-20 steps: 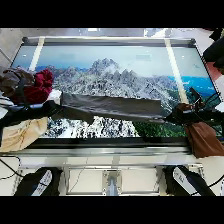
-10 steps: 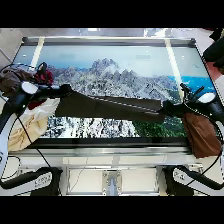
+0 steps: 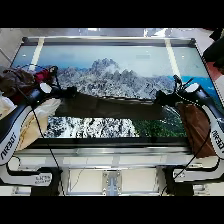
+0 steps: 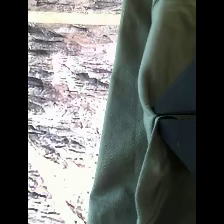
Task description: Fold the shirts.
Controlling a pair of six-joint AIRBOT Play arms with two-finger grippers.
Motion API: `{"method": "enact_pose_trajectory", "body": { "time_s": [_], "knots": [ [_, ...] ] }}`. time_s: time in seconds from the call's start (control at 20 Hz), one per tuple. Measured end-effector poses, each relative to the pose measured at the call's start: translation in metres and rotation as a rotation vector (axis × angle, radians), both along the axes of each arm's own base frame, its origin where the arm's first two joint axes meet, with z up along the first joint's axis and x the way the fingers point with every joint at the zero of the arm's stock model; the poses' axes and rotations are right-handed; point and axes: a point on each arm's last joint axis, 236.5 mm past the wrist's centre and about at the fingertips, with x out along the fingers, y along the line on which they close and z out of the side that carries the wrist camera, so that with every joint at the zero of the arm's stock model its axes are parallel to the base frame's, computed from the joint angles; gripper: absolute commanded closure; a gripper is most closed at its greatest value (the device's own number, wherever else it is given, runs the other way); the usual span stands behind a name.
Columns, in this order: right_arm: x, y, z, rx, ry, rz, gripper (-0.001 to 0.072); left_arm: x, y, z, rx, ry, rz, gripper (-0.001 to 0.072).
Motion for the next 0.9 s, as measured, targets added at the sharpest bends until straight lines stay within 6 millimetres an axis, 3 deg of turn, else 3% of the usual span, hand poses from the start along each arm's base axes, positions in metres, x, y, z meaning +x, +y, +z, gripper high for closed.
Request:
{"method": "enact_pose_trajectory", "body": {
  "time_s": [0.1, 0.15, 0.2, 0.25, 0.3, 0.4, 0.55, 0.75, 0.85, 0.9],
  "knots": [
    [0.003, 0.001, -0.011, -0.003, 0.016, -0.008, 0.0667, 0.002, -0.001, -0.008, 0.004, 0.007, 0.001, 0.0694],
    [0.006, 0.0, -0.014, -0.005, 0.015, -0.016, 0.0548, 0.002, -0.002, -0.012, 0.006, 0.012, 0.0, 0.0678],
    [0.011, 0.0, -0.014, -0.007, 0.007, -0.021, 0.0375, 0.002, -0.002, -0.014, 0.008, 0.013, -0.001, 0.0602],
    [0.015, -0.001, -0.013, -0.01, -0.002, -0.024, 0.03, 0.002, -0.003, -0.015, 0.008, 0.016, -0.002, 0.0306],
    [0.02, -0.001, -0.008, -0.011, -0.016, -0.025, 0.03, 0.002, -0.003, -0.015, 0.009, 0.016, -0.002, 0.0116],
    [0.03, -0.002, 0.007, -0.016, -0.048, -0.016, 0.0302, 0.002, -0.003, -0.012, 0.008, 0.012, -0.003, 0.0094],
    [0.035, -0.014, 0.039, -0.068, -0.076, 0.041, 0.0302, 0.002, -0.002, 0.009, 0.003, -0.025, -0.004, 0.0095],
    [0.011, -0.057, 0.066, -0.213, -0.025, 0.103, 0.0299, 0.003, 0.001, 0.053, -0.002, -0.112, 0.002, 0.0095],
    [-0.006, -0.08, 0.067, -0.241, 0.033, 0.088, 0.0227, 0.002, 0.002, 0.074, -0.004, -0.155, 0.004, 0.0095],
    [-0.015, -0.089, 0.065, -0.231, 0.065, 0.068, 0.0229, 0.001, 0.003, 0.082, -0.005, -0.172, 0.005, 0.0095]
  ]
}}
